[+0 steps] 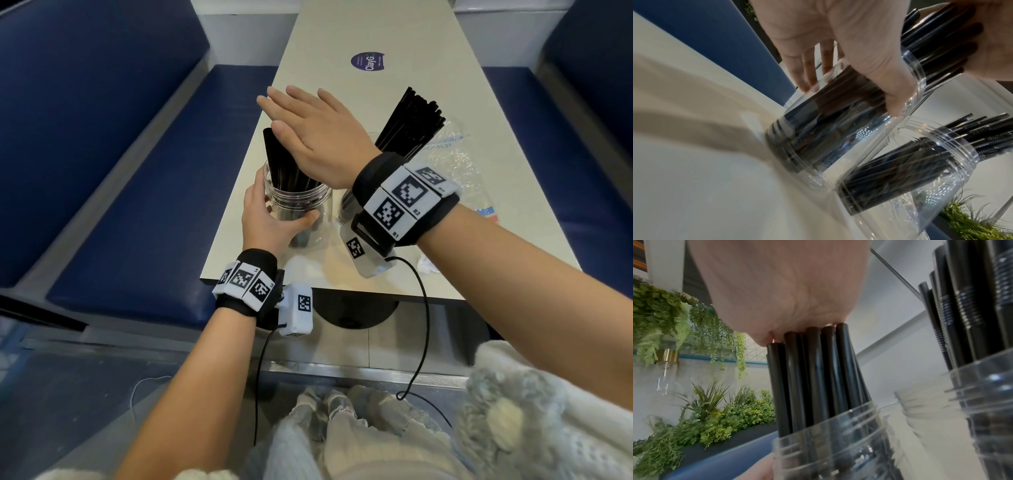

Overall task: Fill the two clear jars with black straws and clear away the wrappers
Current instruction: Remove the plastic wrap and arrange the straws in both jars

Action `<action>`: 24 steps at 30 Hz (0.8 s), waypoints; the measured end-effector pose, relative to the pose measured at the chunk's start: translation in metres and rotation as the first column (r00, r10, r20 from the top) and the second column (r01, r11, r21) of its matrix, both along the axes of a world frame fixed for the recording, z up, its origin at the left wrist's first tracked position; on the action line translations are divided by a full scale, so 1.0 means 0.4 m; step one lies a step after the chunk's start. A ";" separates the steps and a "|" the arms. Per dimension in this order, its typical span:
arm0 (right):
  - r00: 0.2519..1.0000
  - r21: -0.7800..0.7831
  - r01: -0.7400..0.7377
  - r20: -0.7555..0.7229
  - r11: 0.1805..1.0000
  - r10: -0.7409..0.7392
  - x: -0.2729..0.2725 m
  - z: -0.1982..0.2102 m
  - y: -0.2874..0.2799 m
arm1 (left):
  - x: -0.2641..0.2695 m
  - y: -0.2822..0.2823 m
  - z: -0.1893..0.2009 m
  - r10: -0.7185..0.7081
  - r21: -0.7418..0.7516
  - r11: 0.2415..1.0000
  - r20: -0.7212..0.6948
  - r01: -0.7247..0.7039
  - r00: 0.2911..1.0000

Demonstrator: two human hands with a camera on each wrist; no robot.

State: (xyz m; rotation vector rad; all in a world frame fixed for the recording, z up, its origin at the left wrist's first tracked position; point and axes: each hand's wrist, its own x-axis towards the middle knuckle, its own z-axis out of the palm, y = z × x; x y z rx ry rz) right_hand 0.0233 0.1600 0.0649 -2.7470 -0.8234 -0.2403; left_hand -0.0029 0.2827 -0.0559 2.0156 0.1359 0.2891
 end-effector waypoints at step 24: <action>0.991 0.029 0.031 0.133 0.999 -0.035 0.017 -0.026 0.017 | 0.003 -0.004 0.000 0.001 -0.010 1.000 -0.001 -0.001 1.000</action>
